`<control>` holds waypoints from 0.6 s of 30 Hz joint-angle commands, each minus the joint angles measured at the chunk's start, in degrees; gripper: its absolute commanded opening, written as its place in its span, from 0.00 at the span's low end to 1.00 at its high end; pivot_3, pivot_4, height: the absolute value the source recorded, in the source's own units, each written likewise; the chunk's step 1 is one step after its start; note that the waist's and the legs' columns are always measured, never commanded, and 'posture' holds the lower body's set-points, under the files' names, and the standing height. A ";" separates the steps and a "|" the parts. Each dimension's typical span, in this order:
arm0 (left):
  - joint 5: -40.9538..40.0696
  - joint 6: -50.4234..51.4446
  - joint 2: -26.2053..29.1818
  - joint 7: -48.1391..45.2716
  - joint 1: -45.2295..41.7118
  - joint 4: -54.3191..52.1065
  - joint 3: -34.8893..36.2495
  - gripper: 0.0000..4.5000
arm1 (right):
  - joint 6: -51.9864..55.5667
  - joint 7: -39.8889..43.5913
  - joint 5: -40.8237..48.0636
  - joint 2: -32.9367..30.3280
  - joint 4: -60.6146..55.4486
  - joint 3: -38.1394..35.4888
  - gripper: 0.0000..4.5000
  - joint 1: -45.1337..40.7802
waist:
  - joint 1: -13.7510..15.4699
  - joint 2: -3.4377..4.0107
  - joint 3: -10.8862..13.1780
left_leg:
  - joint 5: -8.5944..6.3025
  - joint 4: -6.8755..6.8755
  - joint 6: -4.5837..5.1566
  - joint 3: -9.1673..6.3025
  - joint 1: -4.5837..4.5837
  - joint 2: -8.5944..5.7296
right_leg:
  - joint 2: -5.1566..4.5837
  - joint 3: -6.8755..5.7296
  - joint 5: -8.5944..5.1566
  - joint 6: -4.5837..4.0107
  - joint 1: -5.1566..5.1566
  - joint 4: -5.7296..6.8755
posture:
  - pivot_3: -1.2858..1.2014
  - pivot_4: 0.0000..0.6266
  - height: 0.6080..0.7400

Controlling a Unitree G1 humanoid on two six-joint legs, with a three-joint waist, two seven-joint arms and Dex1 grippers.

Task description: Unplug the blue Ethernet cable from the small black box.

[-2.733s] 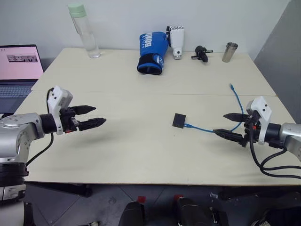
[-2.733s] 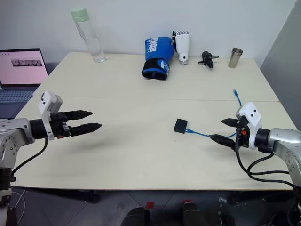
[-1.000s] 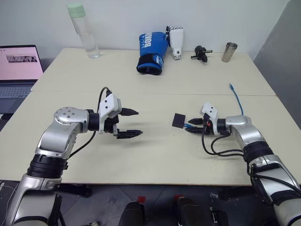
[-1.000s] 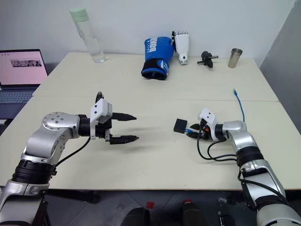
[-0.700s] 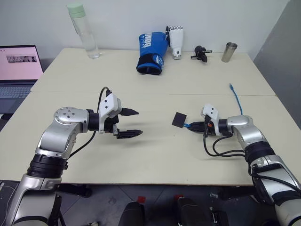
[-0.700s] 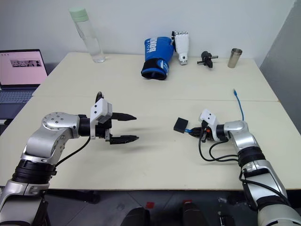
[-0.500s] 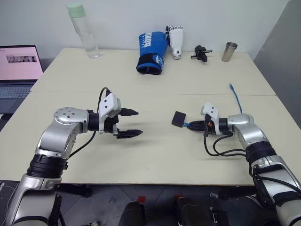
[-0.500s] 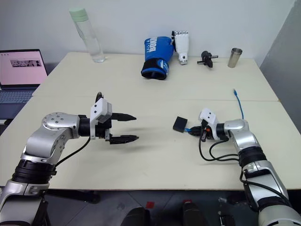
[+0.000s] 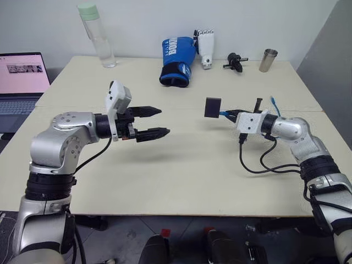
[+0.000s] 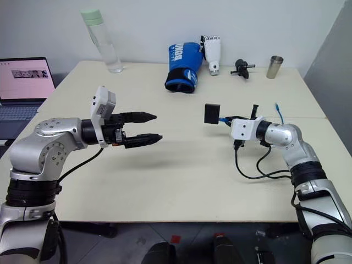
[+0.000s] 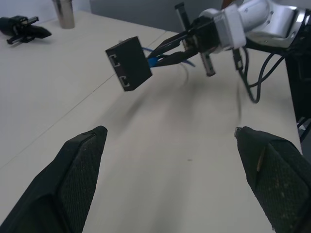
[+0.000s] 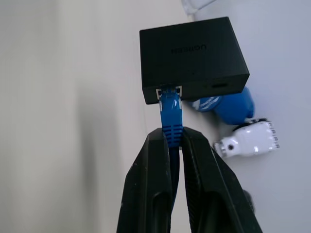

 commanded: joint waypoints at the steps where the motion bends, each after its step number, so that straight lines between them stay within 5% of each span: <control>1: 1.00 -3.77 -1.07 0.56 -1.51 -0.47 -0.60 1.00 | -6.60 -12.66 -7.57 1.23 -1.35 0.92 0.02 -3.38 | -0.34 0.00 0.00 | 0.00 0.00 0.00 0.00 0.00 0.00 | 0.00 0.00 0.00 0.00 -0.02 0.02 | 0.52 0.24 1.00; 10: 5.12 -11.75 -5.68 0.68 -5.79 3.96 -4.11 1.00 | -15.83 -21.73 -11.67 2.03 -4.06 2.52 0.02 -2.74 | -0.53 0.00 0.00 | 0.07 0.01 -0.13 0.03 -0.04 -0.07 | -0.05 0.03 0.00 0.00 -0.04 0.04 | 0.52 0.24 1.00; 18: 7.70 -16.10 -6.66 -2.30 -9.18 8.42 -6.93 1.00 | -18.20 -21.15 -9.90 2.56 -5.00 2.70 0.02 -2.43 | -0.98 0.00 0.00 | 0.07 0.01 -0.12 0.01 -0.02 -0.06 | -0.04 0.02 0.00 0.00 -0.03 0.05 | 0.52 0.24 1.00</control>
